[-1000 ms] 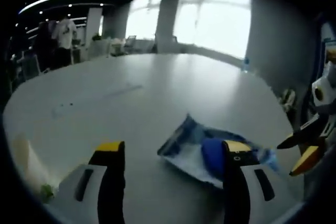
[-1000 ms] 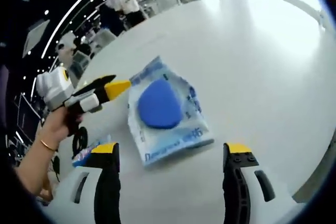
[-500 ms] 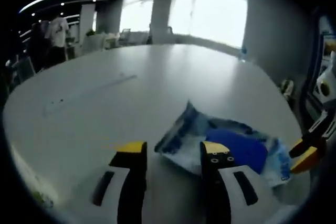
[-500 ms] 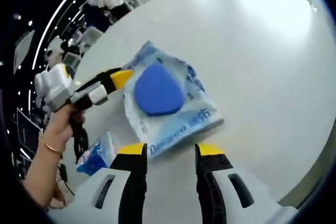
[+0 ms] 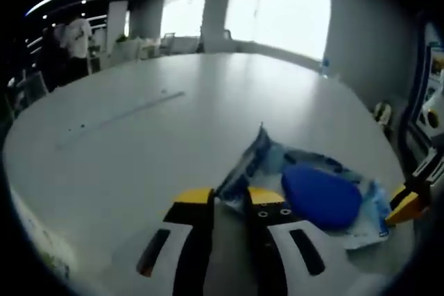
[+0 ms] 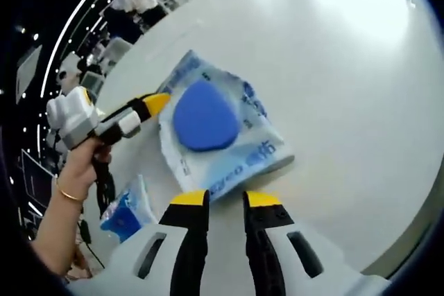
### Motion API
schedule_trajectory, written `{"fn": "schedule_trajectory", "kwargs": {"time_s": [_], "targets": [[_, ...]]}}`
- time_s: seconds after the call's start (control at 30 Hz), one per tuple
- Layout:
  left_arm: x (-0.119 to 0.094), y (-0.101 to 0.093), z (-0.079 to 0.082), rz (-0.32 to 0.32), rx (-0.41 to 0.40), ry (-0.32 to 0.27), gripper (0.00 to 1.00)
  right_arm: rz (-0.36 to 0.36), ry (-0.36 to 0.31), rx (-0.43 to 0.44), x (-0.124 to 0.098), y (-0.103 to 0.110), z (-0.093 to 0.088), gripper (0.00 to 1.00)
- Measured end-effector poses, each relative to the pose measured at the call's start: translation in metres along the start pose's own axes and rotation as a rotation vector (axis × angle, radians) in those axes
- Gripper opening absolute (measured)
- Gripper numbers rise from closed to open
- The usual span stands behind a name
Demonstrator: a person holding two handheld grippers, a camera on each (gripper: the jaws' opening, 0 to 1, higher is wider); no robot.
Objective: Arrange the tabletop items into an orderly group along one side of the table until the central work area is clear of visible clutter.
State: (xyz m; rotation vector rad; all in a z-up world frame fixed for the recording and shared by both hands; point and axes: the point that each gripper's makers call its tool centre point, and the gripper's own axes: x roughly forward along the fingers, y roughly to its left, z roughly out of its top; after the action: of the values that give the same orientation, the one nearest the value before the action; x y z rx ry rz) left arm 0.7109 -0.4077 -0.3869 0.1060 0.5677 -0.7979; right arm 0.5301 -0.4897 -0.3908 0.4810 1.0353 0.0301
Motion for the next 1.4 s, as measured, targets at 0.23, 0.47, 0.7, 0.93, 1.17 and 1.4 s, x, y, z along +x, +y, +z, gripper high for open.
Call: {"fn": "schedule_trajectory", "kwargs": {"time_s": [0.23,0.47,0.7,0.93,1.17,1.4], "targets": [[-0.001,0.000,0.000,0.025,0.075,0.012,0.06,0.028,-0.002,-0.028,0.001,0.004,0.001,0.14],[-0.002,0.000,0.000,0.036,0.065,0.029,0.00,0.045,-0.013,-0.045,0.002,0.005,0.003,0.05],[-0.005,-0.006,0.002,0.024,0.099,0.037,0.00,0.007,-0.043,-0.076,-0.003,-0.006,0.011,0.02],[-0.014,-0.011,0.006,0.022,0.089,0.035,0.00,-0.028,-0.071,-0.115,-0.009,-0.012,0.020,0.01],[-0.024,-0.015,0.021,0.021,0.042,-0.013,0.00,-0.092,-0.134,-0.223,-0.021,-0.018,0.038,0.01],[-0.039,-0.019,0.030,0.021,0.006,-0.042,0.00,-0.175,-0.220,-0.328,-0.040,-0.026,0.065,0.01]]}}
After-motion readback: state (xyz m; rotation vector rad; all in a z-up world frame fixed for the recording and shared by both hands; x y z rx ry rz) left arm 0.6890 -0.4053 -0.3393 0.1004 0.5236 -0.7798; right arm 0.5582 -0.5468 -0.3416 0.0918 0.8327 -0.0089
